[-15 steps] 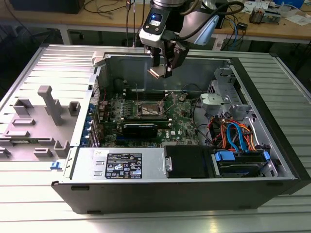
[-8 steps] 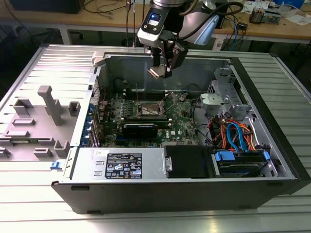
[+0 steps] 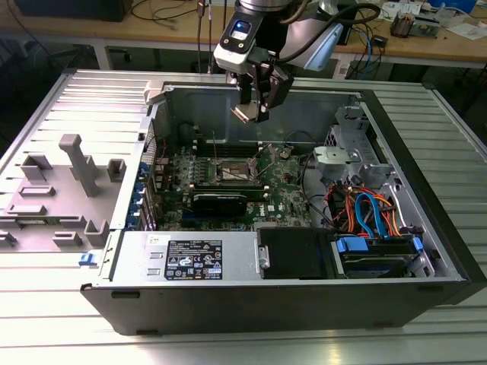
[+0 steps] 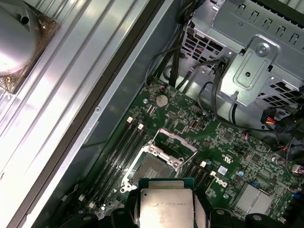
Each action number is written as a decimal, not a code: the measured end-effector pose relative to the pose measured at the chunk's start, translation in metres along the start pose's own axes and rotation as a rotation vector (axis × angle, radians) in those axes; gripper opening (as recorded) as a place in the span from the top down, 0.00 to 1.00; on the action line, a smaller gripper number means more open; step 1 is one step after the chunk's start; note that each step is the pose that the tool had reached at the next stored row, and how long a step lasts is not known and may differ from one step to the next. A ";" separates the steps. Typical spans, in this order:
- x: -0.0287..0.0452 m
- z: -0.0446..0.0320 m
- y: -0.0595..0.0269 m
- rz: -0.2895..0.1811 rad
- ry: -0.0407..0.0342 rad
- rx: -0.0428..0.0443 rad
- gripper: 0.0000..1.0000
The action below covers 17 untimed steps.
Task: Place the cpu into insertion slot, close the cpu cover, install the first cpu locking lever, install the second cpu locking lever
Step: 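Place the cpu into insertion slot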
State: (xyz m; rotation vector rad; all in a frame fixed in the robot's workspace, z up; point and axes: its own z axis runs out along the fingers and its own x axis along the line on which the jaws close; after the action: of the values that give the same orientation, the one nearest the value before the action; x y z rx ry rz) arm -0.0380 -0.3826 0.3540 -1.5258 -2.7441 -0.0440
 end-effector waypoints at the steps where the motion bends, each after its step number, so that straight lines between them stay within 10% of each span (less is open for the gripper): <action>1: 0.0000 0.0000 0.0000 0.000 0.0000 -0.0001 0.45; 17: 0.0000 0.0001 0.0000 0.009 -0.0002 -0.0001 0.45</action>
State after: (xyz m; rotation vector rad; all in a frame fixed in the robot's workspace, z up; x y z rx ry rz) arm -0.0381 -0.3825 0.3539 -1.5375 -2.7377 -0.0441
